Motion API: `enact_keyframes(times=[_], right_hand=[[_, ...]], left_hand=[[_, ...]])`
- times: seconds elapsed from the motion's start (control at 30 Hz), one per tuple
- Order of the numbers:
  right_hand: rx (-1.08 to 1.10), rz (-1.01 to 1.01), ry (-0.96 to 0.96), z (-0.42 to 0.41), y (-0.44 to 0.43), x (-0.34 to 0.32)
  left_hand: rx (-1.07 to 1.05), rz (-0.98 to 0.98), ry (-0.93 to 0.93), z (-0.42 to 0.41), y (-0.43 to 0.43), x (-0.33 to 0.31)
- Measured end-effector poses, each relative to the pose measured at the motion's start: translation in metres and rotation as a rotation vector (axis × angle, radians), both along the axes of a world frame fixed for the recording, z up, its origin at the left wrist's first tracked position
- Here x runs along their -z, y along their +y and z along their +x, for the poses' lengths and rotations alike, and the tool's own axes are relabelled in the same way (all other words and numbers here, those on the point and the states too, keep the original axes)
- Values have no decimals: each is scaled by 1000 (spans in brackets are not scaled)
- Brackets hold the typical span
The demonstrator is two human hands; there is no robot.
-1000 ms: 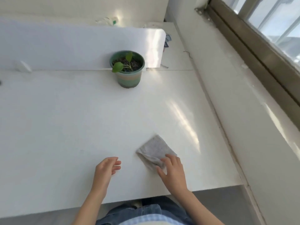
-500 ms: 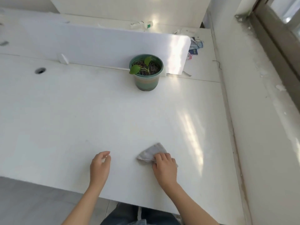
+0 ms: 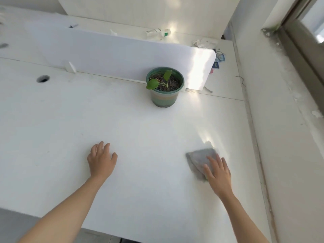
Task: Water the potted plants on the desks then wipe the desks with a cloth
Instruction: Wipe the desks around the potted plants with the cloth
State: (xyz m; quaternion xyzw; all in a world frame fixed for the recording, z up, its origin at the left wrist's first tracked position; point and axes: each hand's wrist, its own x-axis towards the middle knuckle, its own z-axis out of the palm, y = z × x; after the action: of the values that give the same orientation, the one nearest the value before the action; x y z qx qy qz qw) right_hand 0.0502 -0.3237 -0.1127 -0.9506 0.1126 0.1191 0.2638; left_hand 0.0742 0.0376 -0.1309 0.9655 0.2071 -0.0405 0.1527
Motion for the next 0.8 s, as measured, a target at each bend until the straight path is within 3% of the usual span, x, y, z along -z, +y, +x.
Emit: enact_keyframes(times=[0.1,0.17,0.33,0.53,0.7,0.8], right_hand=[[-6,-257,86,16,22,19],[11,-323,96,24,44,24],[-284,-325,81,46,140,30],[-350,-291,90,115,200,27],[-101,-279,32,147,153,36],[129,-361,-110,194,93,35]], left_hand=[[50,40,36,14,14,3],[89,60,53,18,21,9],[128,41,59,19,25,23],[101,72,44,23,26,27],[94,129,-10,24,30,33],[91,158,-34,30,29,34]])
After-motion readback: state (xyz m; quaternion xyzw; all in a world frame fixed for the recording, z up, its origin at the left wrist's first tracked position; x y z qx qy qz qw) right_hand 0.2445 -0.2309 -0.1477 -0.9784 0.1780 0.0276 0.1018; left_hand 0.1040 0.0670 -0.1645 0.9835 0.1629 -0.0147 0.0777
